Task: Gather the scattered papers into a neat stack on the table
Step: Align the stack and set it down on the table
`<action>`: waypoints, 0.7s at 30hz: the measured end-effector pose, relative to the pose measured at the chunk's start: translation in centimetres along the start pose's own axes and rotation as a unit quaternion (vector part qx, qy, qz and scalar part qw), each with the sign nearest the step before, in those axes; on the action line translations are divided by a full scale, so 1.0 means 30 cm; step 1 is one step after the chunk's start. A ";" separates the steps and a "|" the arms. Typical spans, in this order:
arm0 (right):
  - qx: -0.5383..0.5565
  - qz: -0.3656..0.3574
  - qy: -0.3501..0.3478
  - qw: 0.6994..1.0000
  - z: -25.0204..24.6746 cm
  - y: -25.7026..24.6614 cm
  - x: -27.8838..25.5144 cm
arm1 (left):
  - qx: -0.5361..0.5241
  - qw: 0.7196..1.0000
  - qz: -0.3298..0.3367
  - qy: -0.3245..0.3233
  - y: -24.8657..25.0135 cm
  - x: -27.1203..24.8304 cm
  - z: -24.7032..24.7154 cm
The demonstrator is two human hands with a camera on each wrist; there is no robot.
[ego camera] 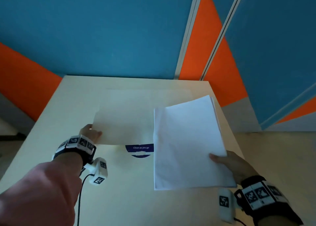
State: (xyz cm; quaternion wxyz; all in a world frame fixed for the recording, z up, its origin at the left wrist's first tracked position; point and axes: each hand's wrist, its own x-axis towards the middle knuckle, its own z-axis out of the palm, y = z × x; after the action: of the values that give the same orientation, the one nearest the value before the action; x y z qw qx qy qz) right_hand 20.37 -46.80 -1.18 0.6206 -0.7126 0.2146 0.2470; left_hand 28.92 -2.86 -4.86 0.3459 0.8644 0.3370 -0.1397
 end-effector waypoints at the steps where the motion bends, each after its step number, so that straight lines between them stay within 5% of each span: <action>1: 0.002 0.004 -0.008 1.000 0.002 0.012 -0.013 | 0.003 1.000 -0.003 0.002 -0.046 -0.030 -0.010; 10: 0.000 0.032 -0.034 0.999 0.050 0.113 -0.110 | 0.013 0.999 -0.048 0.012 -0.379 -0.344 -0.058; 21: -0.036 0.015 -0.008 0.999 0.133 0.114 -0.104 | -0.024 0.995 -0.088 0.049 -0.535 -0.516 -0.043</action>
State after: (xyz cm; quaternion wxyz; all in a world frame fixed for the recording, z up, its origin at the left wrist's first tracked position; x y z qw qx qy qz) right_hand 15.48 -43.34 -2.33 0.5927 -0.7289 0.2112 0.2698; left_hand 6.68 -0.93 -4.67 0.3357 0.8286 0.4319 -0.1189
